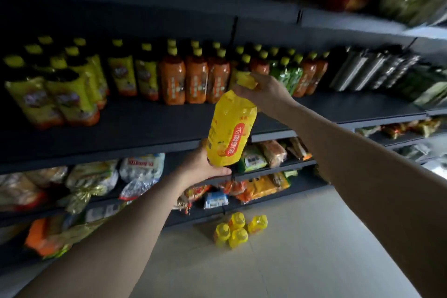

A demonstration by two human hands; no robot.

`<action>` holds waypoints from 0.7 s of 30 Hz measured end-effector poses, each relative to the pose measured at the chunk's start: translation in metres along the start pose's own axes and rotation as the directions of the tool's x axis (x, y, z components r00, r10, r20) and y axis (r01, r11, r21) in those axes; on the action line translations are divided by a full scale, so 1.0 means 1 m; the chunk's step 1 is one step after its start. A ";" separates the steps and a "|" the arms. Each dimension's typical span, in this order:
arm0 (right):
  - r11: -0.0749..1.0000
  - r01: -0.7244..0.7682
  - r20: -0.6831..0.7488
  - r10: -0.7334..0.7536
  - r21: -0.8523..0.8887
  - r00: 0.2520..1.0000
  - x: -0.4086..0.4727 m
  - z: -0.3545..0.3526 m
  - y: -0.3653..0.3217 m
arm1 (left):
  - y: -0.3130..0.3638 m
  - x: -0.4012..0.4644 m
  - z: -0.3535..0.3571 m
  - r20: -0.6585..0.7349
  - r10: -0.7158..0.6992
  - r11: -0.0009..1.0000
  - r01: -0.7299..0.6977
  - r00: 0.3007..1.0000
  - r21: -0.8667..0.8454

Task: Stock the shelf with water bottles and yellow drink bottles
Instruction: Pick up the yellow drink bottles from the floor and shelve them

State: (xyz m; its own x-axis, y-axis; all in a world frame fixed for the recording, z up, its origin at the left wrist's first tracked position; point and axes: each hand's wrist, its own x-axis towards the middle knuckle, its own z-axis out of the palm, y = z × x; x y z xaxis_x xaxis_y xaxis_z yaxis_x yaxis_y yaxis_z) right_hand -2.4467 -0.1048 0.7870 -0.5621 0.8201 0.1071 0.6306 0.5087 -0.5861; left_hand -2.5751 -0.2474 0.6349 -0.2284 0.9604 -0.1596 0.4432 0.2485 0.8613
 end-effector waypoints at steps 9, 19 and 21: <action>0.998 0.038 -0.289 -0.022 0.049 0.957 -0.002 -0.084 -0.108 | 0.116 -0.016 -0.086 -0.274 0.180 0.977 -0.204 0.945 -0.060; 0.986 0.091 -0.393 -0.029 0.140 0.919 0.001 -0.109 -0.150 | 0.194 -0.018 -0.135 -0.292 0.287 0.958 -0.272 0.912 0.092; 0.984 0.096 -0.417 -0.024 0.152 0.909 0.011 -0.122 -0.151 | 0.210 -0.012 -0.144 -0.251 0.336 0.938 -0.298 0.908 0.178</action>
State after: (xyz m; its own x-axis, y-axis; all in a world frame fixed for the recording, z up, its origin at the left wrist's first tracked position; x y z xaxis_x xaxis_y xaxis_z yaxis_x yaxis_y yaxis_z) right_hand -2.4829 -0.1407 0.9746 -0.3028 0.8421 0.4463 0.4851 0.5393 -0.6884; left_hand -2.6044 -0.2247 0.8872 -0.2755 0.9238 0.2659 0.6381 -0.0312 0.7693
